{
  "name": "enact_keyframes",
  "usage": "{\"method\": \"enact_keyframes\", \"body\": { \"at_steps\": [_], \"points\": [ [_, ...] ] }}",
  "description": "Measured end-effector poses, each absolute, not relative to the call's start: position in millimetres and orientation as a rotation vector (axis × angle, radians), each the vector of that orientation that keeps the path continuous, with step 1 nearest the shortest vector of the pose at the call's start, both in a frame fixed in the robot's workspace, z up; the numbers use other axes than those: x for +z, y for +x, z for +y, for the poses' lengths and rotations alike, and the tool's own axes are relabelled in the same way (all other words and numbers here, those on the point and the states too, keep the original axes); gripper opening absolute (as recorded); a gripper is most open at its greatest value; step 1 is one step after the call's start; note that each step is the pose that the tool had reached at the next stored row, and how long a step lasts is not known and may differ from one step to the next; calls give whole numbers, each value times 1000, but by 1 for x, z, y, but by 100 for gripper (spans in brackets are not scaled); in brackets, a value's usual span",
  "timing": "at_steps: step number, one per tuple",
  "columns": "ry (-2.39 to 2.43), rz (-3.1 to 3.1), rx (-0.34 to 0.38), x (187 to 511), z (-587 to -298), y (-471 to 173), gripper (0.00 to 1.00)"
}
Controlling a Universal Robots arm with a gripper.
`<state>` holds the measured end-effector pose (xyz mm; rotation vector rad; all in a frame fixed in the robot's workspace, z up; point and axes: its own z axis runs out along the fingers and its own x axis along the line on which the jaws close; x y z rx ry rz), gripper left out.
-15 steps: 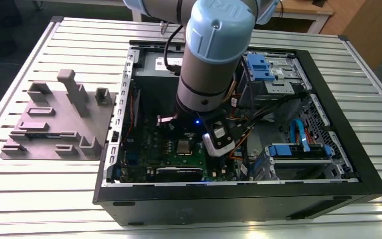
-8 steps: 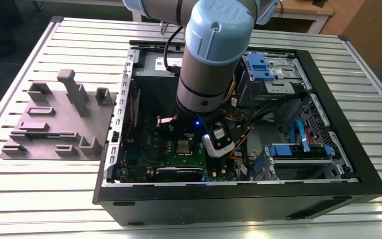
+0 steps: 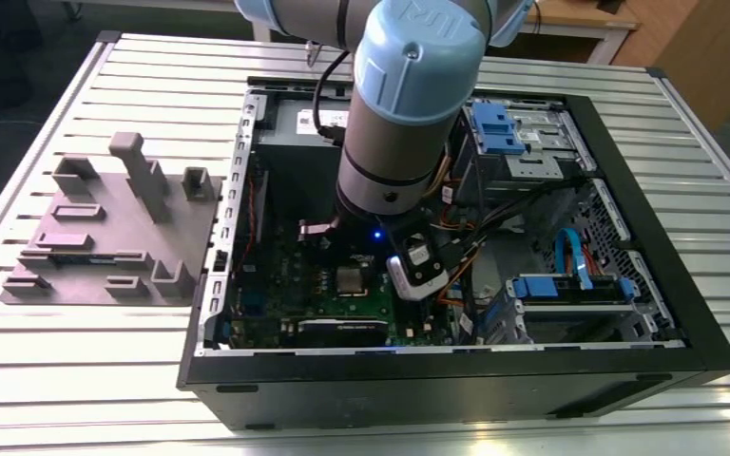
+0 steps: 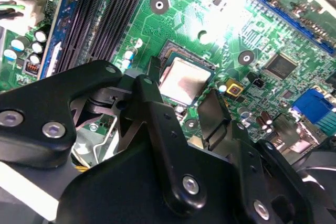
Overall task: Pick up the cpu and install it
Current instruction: 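Place the cpu into insertion slot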
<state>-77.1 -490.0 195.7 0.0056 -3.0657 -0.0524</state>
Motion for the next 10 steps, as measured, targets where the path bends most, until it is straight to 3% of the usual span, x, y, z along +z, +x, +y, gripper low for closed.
{"method": "enact_keyframes", "body": {
  "at_steps": [10],
  "points": [
    [5, -3066, -53, 195, -490, -77, 56]
  ]
}}
